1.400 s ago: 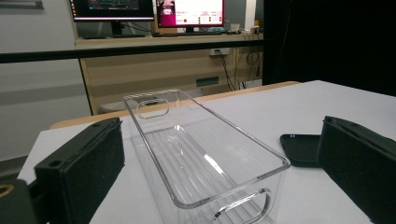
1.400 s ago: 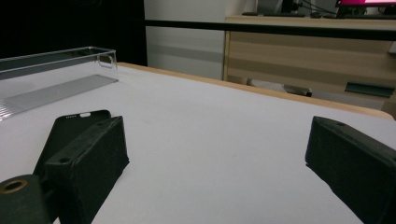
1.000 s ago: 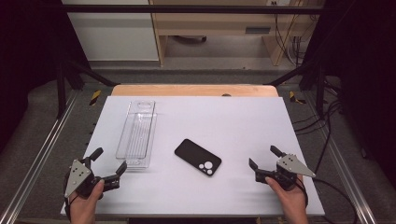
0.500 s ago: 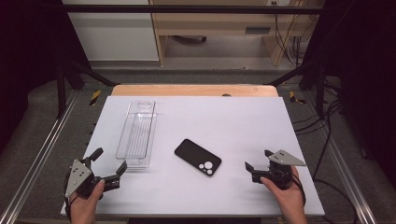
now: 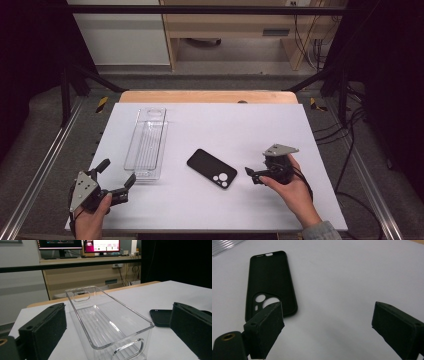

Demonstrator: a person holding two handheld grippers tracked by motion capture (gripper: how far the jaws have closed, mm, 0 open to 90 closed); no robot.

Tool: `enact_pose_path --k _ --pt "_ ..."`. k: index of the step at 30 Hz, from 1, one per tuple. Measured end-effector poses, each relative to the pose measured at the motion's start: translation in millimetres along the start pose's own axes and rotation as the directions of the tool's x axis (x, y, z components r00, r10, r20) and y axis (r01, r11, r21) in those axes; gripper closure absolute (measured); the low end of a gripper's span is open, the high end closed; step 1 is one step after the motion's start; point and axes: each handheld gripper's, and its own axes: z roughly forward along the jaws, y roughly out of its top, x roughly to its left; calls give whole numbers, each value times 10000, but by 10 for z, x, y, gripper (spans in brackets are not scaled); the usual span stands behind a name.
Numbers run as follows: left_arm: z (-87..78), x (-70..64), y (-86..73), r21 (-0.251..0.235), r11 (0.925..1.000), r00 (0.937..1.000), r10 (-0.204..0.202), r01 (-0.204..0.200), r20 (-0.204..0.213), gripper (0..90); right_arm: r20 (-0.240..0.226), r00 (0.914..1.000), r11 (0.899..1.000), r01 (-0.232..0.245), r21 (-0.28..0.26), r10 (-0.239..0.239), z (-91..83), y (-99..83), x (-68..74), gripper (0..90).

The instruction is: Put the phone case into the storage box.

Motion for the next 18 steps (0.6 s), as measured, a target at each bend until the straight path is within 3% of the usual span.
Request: enact_pose_path --k 9,12,18 --pt "-6 26 0 -41 9999 9999 -93 93 -53 4 -273 9967 9916 790 1022 -766 220 251 94 149" --pt "6 18 -2 16 10000 10000 -84 84 -4 4 -535 9956 9877 830 1329 -765 275 296 103 164" --pt "11 12 -3 32 10000 10000 -56 55 16 4 -597 9954 9783 848 1893 -748 375 353 118 153"
